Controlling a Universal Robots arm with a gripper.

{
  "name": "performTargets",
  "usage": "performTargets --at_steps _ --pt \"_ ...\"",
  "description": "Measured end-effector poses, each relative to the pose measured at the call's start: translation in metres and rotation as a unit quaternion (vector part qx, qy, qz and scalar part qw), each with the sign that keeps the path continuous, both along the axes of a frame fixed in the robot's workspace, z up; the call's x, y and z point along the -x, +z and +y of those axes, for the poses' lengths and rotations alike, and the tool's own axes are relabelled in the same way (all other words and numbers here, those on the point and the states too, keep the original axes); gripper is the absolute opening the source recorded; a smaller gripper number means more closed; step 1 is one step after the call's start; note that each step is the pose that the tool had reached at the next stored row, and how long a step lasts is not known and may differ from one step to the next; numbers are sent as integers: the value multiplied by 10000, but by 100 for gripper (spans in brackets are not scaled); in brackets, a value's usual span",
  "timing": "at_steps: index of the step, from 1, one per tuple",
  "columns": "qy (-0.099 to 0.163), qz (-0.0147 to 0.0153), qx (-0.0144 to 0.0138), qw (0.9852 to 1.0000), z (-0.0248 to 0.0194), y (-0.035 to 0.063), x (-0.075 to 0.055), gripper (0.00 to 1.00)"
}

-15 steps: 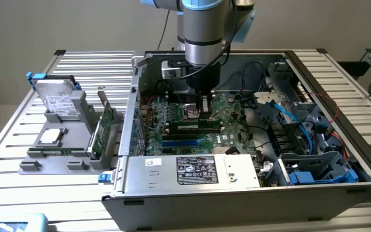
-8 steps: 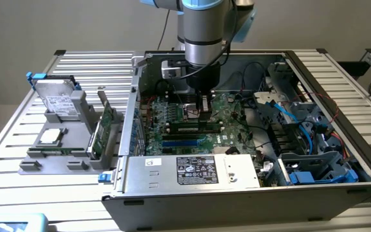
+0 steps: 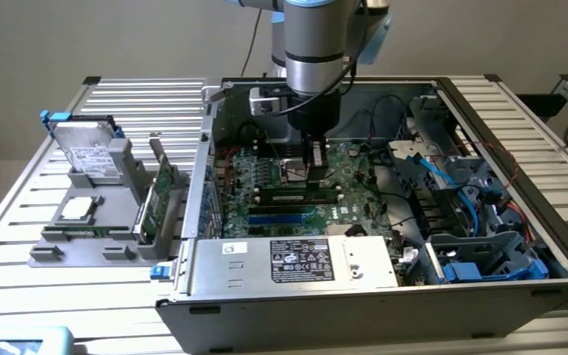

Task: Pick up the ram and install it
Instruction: 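Insert the ram into the slot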

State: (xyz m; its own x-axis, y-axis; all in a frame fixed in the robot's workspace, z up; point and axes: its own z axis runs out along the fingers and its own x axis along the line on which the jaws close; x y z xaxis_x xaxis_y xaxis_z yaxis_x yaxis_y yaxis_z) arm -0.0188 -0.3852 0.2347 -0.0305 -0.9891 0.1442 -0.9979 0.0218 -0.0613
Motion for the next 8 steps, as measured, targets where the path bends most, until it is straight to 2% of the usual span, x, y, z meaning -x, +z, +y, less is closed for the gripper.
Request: performTargets --at_steps 3,6,8 --pt "0 18 0 10000 0 15 -43 27" --pt "0 49 6 10000 -1 17 -70 27" --pt "-2 49 6 10000 -1 17 -70 27"
